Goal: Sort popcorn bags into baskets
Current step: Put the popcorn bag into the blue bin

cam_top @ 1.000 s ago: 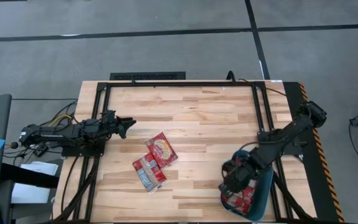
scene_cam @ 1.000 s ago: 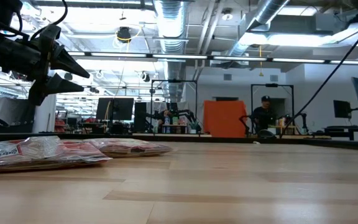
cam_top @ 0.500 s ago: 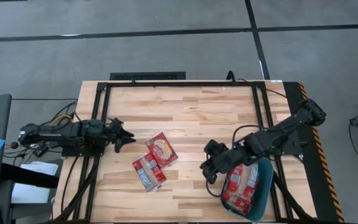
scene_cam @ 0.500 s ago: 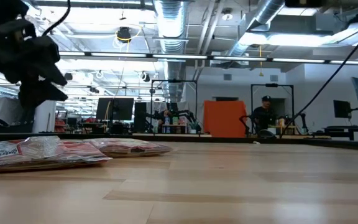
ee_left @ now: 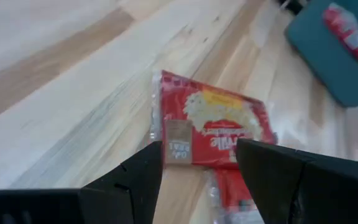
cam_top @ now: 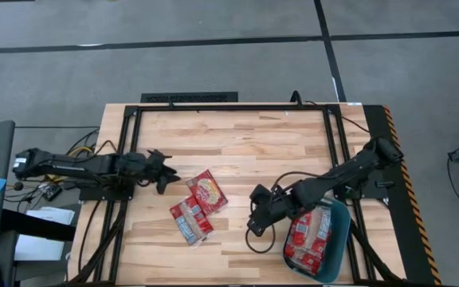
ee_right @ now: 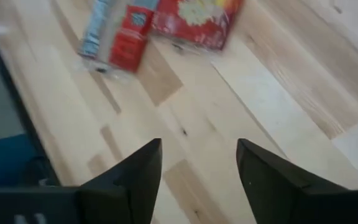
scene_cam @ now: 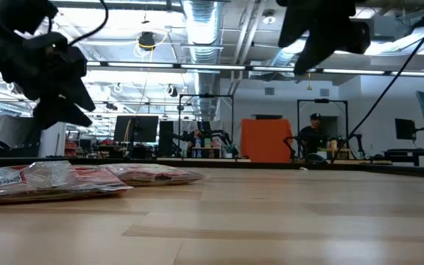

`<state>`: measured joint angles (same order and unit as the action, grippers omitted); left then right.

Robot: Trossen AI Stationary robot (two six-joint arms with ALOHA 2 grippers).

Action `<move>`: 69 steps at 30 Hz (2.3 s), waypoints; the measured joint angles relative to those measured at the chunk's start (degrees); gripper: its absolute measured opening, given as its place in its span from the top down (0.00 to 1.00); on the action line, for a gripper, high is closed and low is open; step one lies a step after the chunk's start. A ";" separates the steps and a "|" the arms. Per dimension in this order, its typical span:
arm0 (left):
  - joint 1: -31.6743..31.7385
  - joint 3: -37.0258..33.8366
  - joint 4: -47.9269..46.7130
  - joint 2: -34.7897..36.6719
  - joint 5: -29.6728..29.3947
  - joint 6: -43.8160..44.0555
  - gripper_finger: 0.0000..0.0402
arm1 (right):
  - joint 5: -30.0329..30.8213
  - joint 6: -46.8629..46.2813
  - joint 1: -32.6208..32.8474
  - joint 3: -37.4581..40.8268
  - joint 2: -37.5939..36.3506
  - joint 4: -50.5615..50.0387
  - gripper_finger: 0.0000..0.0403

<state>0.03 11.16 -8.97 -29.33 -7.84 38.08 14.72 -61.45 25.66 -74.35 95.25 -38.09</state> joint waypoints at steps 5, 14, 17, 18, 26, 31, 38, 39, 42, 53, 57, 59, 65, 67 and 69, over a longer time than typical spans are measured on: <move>0.00 0.06 6.19 -8.59 -0.02 -0.99 0.42 | -0.11 -1.55 0.06 0.00 3.36 0.34 0.41; 2.84 0.11 10.27 -23.68 3.41 1.27 0.24 | -0.11 -3.44 0.34 0.00 6.06 0.85 0.42; 4.01 0.09 14.05 -28.64 5.56 2.48 0.22 | -0.16 -3.45 0.38 0.00 6.37 0.76 0.43; 4.21 0.09 16.33 -30.15 6.27 2.94 0.22 | -0.03 -3.47 0.37 0.00 6.37 0.85 0.43; 5.80 0.32 29.88 -41.95 11.60 5.19 0.22 | 0.26 -4.51 0.34 0.00 6.35 1.01 0.44; 5.88 0.31 36.16 -49.30 15.20 6.50 0.23 | 2.99 -4.71 0.34 0.00 6.35 1.72 0.45; 5.88 1.23 41.86 -54.51 16.79 8.01 0.37 | 9.70 -4.54 -2.37 0.00 6.35 4.70 0.48; 5.88 1.65 41.01 -54.51 17.05 7.65 0.40 | 9.74 -4.49 -2.92 0.00 6.35 4.79 0.48; 5.86 2.83 39.21 -54.61 17.73 6.37 0.52 | 9.99 -3.74 -4.36 0.00 6.35 4.81 0.49; 5.75 4.44 36.56 -54.75 18.77 2.75 0.92 | 9.20 0.79 -6.42 0.22 10.73 10.76 0.51; 5.81 5.42 36.17 -53.76 19.66 3.32 0.99 | 7.15 3.22 -6.72 0.05 12.31 13.76 0.50; 5.84 5.97 34.98 -52.36 20.86 3.00 1.00 | 5.69 5.72 -7.14 -0.01 13.16 16.88 0.49; 5.45 11.26 30.23 -49.71 22.39 -3.89 1.00 | 4.39 13.69 -10.24 -0.13 11.93 15.65 0.41; 5.02 13.12 25.04 -48.42 22.46 -6.60 1.00 | 3.60 15.92 -11.89 -0.07 11.53 14.77 0.39; 4.40 15.87 21.22 -48.50 21.49 -9.67 1.00 | 2.35 18.68 -13.69 -0.15 11.64 15.06 0.38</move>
<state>4.44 27.03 12.25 -77.83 13.65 28.41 17.07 -42.77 11.97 -74.50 106.89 -23.04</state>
